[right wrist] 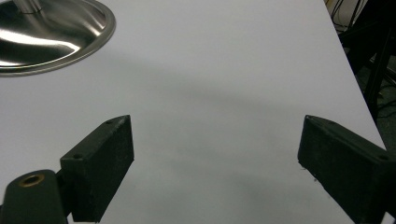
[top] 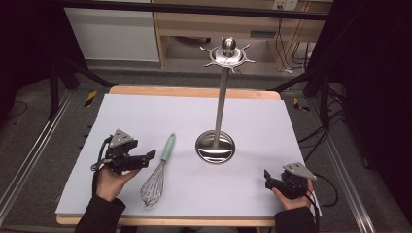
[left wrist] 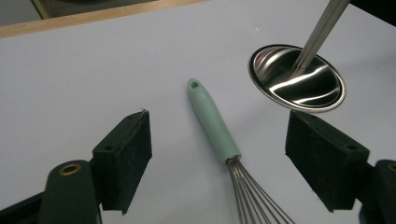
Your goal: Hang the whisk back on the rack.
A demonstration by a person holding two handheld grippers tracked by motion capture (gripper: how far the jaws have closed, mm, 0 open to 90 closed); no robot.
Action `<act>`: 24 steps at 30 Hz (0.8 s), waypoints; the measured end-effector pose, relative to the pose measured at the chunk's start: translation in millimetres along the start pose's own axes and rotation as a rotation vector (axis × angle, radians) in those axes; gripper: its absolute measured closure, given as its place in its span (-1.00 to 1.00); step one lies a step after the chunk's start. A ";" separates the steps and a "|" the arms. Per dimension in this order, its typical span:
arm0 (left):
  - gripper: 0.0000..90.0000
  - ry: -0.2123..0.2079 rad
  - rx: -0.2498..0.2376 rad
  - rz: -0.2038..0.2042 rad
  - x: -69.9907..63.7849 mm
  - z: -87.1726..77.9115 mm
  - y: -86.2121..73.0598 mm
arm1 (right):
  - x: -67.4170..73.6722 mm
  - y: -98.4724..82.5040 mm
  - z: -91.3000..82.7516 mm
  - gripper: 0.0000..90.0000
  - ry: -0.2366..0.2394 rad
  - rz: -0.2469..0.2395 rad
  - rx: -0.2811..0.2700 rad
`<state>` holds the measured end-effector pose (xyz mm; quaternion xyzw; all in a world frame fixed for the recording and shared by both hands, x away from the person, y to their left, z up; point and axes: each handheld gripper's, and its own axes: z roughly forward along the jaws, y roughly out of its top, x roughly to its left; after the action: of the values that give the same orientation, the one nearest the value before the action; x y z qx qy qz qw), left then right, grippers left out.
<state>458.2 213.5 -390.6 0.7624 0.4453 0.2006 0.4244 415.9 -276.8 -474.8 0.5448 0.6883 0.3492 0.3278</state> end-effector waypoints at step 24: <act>-0.51 -0.001 0.107 0.059 -17.1 22.8 11.1 | -0.8 -0.9 0.4 -0.74 0.010 0.005 -0.007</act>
<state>470.5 185.6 -393.0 0.7970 0.4326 0.1884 0.3770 415.9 -277.6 -475.6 0.5438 0.6871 0.3552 0.3255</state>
